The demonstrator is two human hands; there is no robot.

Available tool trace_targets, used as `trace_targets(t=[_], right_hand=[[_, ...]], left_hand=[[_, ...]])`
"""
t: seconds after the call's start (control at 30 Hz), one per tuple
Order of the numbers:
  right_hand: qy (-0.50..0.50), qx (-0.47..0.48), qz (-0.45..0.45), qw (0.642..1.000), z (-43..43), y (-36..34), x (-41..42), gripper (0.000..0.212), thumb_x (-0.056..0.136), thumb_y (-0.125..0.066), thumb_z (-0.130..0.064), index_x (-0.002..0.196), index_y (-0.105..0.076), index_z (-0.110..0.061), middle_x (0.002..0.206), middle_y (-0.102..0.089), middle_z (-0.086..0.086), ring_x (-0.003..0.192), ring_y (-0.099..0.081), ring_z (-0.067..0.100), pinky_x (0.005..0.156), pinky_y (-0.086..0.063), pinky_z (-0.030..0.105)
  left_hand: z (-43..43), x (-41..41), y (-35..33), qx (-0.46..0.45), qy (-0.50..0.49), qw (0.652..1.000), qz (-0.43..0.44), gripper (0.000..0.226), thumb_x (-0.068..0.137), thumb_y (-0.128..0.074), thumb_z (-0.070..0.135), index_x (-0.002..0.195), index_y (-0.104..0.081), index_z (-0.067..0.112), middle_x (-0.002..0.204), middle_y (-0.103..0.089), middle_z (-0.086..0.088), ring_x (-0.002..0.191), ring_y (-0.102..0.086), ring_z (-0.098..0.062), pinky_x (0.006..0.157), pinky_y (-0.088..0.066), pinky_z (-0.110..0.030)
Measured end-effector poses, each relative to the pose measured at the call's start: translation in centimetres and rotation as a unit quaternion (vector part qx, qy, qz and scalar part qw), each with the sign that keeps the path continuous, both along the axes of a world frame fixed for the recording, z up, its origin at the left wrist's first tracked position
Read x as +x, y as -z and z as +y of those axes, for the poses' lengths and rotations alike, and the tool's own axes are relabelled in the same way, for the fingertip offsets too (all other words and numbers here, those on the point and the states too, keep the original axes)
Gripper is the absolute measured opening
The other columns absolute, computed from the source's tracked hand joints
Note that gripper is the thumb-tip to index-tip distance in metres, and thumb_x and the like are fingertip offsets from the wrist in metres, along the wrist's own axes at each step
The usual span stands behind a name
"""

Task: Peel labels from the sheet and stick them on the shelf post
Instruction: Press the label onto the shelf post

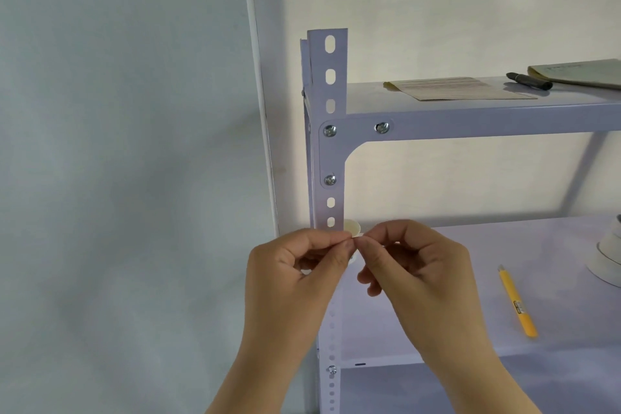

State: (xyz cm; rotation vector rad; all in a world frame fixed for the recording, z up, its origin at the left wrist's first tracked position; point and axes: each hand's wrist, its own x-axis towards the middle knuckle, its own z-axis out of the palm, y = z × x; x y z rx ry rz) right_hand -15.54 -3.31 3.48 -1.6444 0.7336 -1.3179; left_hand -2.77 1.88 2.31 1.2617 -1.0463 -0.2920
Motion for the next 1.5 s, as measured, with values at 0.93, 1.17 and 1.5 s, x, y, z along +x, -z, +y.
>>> trace_targets(t=[0.93,1.17,1.5], right_hand=[[-0.022,-0.002,-0.01,1.0,-3.5,0.5,-5.6,0.022,0.083,-0.07,-0.003,0.075,-0.077,-0.023,0.061,-0.074,0.004,0.057,-0.071,0.016,0.057,-0.057,0.029],[-0.042,0.028,0.007,0.999,-5.5,1.3,-7.9,0.023,0.083,-0.064,0.002,0.07,-0.07,-0.015,0.056,-0.067,0.008,0.052,-0.062,0.016,0.053,-0.051,0.026],[-0.063,0.071,-0.02,0.995,-6.8,2.5,-8.3,0.025,0.086,-0.064,0.004,0.073,-0.076,-0.014,0.06,-0.071,0.001,0.053,-0.063,0.01,0.054,-0.05,0.016]], left_hand=[[-3.5,-6.0,0.5,0.004,0.025,0.999,0.038,0.021,0.085,-0.074,0.008,0.081,-0.079,0.028,0.078,-0.078,0.001,0.075,-0.067,-0.026,0.064,-0.053,-0.016],[-4.5,-9.0,0.9,0.034,0.032,0.996,0.07,0.024,0.082,-0.077,0.006,0.08,-0.082,0.029,0.078,-0.081,0.01,0.077,-0.076,-0.01,0.072,-0.057,-0.016],[-5.9,-9.4,2.2,0.062,0.028,0.995,0.077,0.019,0.088,-0.072,0.008,0.082,-0.08,0.024,0.083,-0.08,0.007,0.082,-0.074,-0.008,0.072,-0.054,-0.012]])
